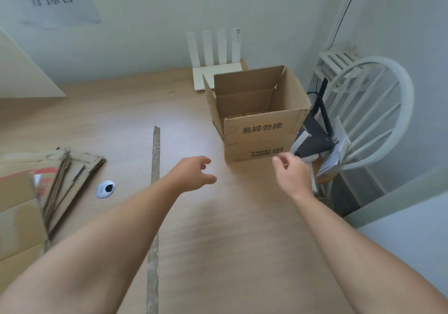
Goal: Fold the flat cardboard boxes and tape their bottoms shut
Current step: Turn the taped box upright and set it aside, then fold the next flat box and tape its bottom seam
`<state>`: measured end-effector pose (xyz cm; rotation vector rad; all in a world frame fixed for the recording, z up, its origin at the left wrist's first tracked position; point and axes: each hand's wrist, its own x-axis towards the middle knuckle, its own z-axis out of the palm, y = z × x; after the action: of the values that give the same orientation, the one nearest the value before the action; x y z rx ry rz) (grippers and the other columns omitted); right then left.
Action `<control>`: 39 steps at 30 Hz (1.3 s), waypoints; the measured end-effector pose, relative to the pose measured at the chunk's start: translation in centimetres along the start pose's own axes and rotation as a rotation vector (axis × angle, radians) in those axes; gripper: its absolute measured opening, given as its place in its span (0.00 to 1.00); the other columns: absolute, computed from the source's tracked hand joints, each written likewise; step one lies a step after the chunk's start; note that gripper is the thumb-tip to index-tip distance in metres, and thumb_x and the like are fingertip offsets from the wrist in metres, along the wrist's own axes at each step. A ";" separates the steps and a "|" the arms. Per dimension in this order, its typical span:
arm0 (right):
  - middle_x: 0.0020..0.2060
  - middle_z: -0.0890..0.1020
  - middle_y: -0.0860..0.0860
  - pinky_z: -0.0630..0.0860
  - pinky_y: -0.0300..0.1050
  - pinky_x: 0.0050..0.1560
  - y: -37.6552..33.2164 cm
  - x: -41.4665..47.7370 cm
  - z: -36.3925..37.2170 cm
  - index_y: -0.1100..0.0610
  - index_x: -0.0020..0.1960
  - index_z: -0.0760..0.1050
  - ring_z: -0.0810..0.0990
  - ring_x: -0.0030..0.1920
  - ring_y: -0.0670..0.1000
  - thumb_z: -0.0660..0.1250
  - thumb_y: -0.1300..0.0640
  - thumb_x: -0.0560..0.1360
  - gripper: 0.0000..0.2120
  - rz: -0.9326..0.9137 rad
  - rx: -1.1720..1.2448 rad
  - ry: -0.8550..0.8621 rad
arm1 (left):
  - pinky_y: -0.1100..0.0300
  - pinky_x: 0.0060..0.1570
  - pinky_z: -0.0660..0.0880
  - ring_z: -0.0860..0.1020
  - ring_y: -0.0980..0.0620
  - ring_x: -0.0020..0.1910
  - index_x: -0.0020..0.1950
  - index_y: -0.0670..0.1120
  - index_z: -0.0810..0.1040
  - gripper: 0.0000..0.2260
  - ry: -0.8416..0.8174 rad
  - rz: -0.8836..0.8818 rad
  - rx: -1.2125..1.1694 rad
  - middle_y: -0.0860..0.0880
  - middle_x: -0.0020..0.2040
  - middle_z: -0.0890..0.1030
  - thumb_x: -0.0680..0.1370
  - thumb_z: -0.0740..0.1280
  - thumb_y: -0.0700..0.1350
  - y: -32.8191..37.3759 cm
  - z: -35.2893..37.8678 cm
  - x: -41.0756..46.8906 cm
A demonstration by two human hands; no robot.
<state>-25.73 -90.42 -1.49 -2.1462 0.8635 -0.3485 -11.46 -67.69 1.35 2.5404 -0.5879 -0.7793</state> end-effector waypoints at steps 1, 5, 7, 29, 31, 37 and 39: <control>0.51 0.80 0.51 0.71 0.45 0.49 -1.2 -1.6 0.4 0.54 0.57 0.78 0.77 0.51 0.51 0.60 0.48 0.82 0.12 -0.063 -0.068 -0.052 | 0.58 0.54 0.72 0.76 0.51 0.59 0.73 0.51 0.70 0.28 0.012 -0.002 0.063 0.51 0.66 0.75 0.75 0.71 0.55 -0.9 -0.4 -1.7; 0.51 0.79 0.53 0.74 0.52 0.52 -7.2 -8.2 2.4 0.55 0.53 0.76 0.77 0.52 0.57 0.58 0.48 0.81 0.12 -0.303 -0.324 -0.171 | 0.53 0.55 0.73 0.74 0.50 0.62 0.70 0.53 0.71 0.21 0.167 -0.003 0.317 0.53 0.67 0.74 0.77 0.65 0.53 -5.1 -2.6 -9.9; 0.53 0.79 0.53 0.72 0.50 0.51 -10.4 -12.0 3.5 0.54 0.55 0.75 0.76 0.54 0.58 0.57 0.48 0.81 0.13 -0.423 -0.420 -0.188 | 0.54 0.53 0.71 0.74 0.48 0.61 0.69 0.52 0.71 0.20 0.263 0.006 0.382 0.52 0.65 0.74 0.78 0.63 0.52 -7.5 -3.7 -14.5; 0.47 0.76 0.53 0.62 0.49 0.43 -32.2 -37.9 21.6 0.54 0.46 0.64 0.70 0.45 0.58 0.56 0.51 0.80 0.07 -0.992 -0.772 -0.415 | 0.55 0.45 0.69 0.74 0.48 0.57 0.63 0.51 0.73 0.15 0.446 -0.457 0.386 0.51 0.60 0.75 0.78 0.60 0.54 -34.9 -11.0 -44.8; 0.47 0.76 0.53 0.62 0.49 0.42 -32.6 -37.0 23.5 0.53 0.46 0.64 0.73 0.47 0.58 0.56 0.51 0.80 0.08 -1.000 -0.773 -0.433 | 0.55 0.47 0.68 0.74 0.48 0.57 0.63 0.51 0.73 0.16 0.440 -0.496 0.395 0.51 0.59 0.76 0.78 0.60 0.54 -36.6 -11.4 -44.6; 0.40 0.69 0.51 0.63 0.49 0.42 -33.6 -35.4 29.3 0.53 0.48 0.67 0.75 0.50 0.59 0.56 0.49 0.80 0.08 -0.966 -0.818 -0.505 | 0.54 0.52 0.72 0.75 0.48 0.58 0.64 0.51 0.73 0.16 0.390 -0.561 0.330 0.51 0.61 0.76 0.77 0.60 0.51 -42.7 -13.7 -42.0; 0.38 0.67 0.50 0.63 0.48 0.41 -34.0 -34.5 31.0 0.53 0.46 0.64 0.75 0.49 0.59 0.56 0.49 0.80 0.08 -0.908 -0.818 -0.514 | 0.55 0.47 0.71 0.75 0.47 0.55 0.63 0.50 0.73 0.15 0.376 -0.558 0.285 0.51 0.59 0.77 0.76 0.60 0.50 -44.9 -14.7 -40.2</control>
<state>-19.66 -33.59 4.82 -3.0895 -0.4032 0.1816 -20.85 -6.67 7.08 3.0555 0.1579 -0.3740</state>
